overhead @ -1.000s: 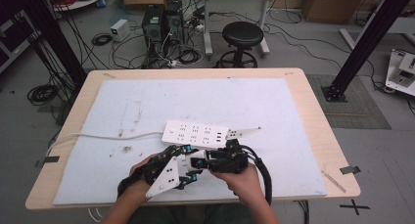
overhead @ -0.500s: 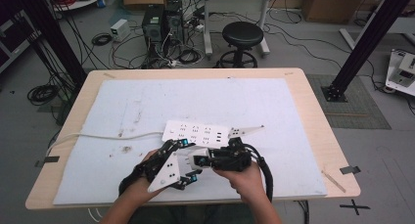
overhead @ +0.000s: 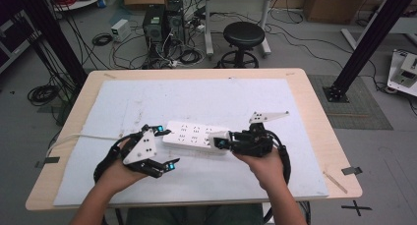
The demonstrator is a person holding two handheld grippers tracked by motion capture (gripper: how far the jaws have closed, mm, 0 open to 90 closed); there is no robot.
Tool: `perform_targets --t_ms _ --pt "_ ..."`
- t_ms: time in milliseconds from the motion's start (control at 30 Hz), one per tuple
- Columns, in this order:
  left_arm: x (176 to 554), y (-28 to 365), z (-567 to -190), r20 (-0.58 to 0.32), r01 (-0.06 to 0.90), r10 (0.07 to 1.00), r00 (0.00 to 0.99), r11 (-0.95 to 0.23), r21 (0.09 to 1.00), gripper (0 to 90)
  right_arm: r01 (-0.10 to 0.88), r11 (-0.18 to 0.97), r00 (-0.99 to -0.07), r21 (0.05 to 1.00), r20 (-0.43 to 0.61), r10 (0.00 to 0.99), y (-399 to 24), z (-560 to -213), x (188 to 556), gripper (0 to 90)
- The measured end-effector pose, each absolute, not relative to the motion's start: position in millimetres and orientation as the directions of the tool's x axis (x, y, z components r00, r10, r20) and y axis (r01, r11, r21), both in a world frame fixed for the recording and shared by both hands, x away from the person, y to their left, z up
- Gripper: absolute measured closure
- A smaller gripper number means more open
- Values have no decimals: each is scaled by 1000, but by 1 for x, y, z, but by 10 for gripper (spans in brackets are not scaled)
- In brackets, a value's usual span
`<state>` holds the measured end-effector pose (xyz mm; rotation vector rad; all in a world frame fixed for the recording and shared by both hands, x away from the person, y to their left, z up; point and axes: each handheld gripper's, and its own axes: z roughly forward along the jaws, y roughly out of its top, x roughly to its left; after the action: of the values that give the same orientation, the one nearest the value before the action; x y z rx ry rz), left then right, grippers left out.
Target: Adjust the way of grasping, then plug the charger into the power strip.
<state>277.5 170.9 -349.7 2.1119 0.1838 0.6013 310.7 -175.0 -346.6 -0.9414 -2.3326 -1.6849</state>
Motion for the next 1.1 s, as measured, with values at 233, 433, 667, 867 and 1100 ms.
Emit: perform_targets --t_ms 233,433,667,867,1100 --pt "299 192 -342 294 8 383 876 -621 784 175 520 203 -802 830 393 450 -191 -331 319 633" --pt "318 208 -336 267 66 417 869 -633 772 175 515 224 -799 827 369 476 -199 -325 327 633" --pt "335 231 -332 244 104 450 859 -621 777 175 512 253 -794 821 340 503 -206 -324 336 633" --pt "337 238 -332 243 117 463 852 -622 774 176 520 266 -788 812 337 515 -209 -321 341 633" --pt "341 249 -329 241 147 482 843 -635 758 176 504 326 -804 800 296 516 -205 -311 352 633"
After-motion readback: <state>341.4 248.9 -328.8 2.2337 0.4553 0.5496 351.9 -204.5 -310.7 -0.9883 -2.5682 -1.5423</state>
